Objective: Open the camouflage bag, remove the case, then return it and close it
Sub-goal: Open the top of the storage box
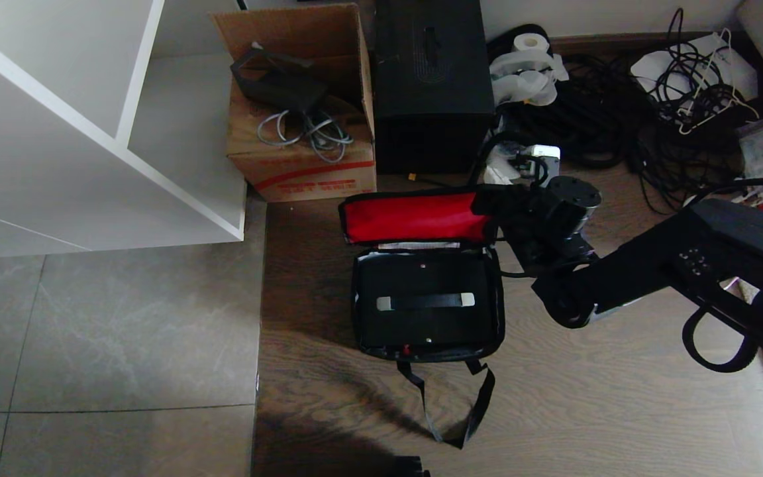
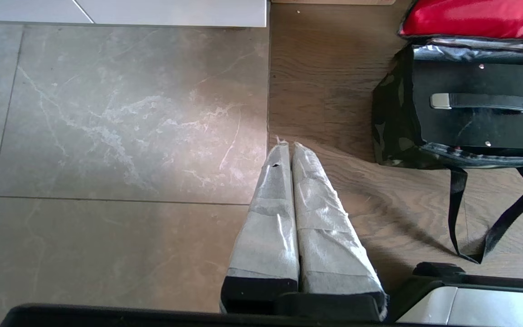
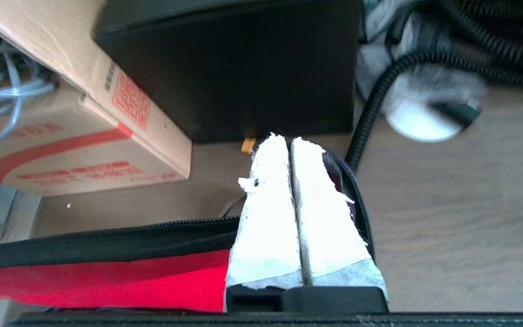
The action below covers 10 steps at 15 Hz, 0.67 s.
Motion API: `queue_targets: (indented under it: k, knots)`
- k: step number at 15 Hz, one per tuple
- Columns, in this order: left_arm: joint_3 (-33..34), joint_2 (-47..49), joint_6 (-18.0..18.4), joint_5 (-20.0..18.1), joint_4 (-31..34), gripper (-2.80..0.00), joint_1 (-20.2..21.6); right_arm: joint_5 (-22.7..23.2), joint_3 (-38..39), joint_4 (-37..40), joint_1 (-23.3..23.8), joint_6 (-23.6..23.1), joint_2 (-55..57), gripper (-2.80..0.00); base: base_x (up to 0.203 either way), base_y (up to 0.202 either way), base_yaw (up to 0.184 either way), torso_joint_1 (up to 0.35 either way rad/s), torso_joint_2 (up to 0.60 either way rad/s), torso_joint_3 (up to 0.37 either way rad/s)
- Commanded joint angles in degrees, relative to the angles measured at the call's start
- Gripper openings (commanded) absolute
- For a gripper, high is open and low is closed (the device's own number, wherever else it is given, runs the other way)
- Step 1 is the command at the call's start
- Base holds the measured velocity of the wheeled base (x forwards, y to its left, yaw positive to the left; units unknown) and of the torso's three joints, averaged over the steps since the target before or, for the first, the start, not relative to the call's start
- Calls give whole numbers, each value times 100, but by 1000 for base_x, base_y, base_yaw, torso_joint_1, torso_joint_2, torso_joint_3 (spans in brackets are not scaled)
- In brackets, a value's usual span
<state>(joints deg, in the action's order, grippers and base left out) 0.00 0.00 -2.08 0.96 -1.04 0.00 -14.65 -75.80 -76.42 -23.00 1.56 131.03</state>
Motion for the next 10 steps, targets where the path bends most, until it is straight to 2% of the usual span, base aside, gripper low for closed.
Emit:
queue_targets:
  k: [1, 8, 10]
  knots:
    - [53, 0, -2, 8, -2, -280, 0, 43, 24, -105, -2, -24, -17, -280, 0, 0, 0, 0, 0, 0]
    - [53, 0, -2, 0, -2, -280, 0, -20, 21, -167, -9, -55, 136, -280, 0, 0, 0, 0, 0, 0]
    - [53, 0, -2, 0, -2, -280, 0, 2, 426, -162, -4, -47, -137, -280, 0, 0, 0, 0, 0, 0]
